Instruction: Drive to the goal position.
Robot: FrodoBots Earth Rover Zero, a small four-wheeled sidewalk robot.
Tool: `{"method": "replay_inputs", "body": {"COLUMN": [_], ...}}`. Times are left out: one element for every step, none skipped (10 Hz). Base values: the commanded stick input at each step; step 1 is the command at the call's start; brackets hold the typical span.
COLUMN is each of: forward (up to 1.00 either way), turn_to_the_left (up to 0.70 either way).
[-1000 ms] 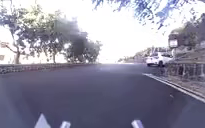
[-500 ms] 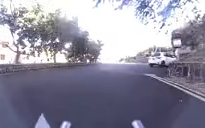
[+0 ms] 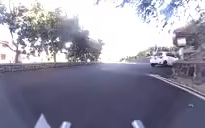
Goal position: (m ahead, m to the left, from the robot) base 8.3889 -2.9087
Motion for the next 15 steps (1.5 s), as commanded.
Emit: {"method": "replay_inputs", "body": {"forward": [0.50, 0.50, 0.50, 0.50, 0.50, 0.50, 0.50, 0.50, 0.50, 0.50, 0.50, 0.50, 0.50, 0.50, 0.50], "turn_to_the_left": [0.00, 0.00, 0.00, 0.00, 0.00, 0.00, -0.35, -0.50, -0.19, 0.00, -0.07, -0.50, -0.46, -0.28, -0.05]}}
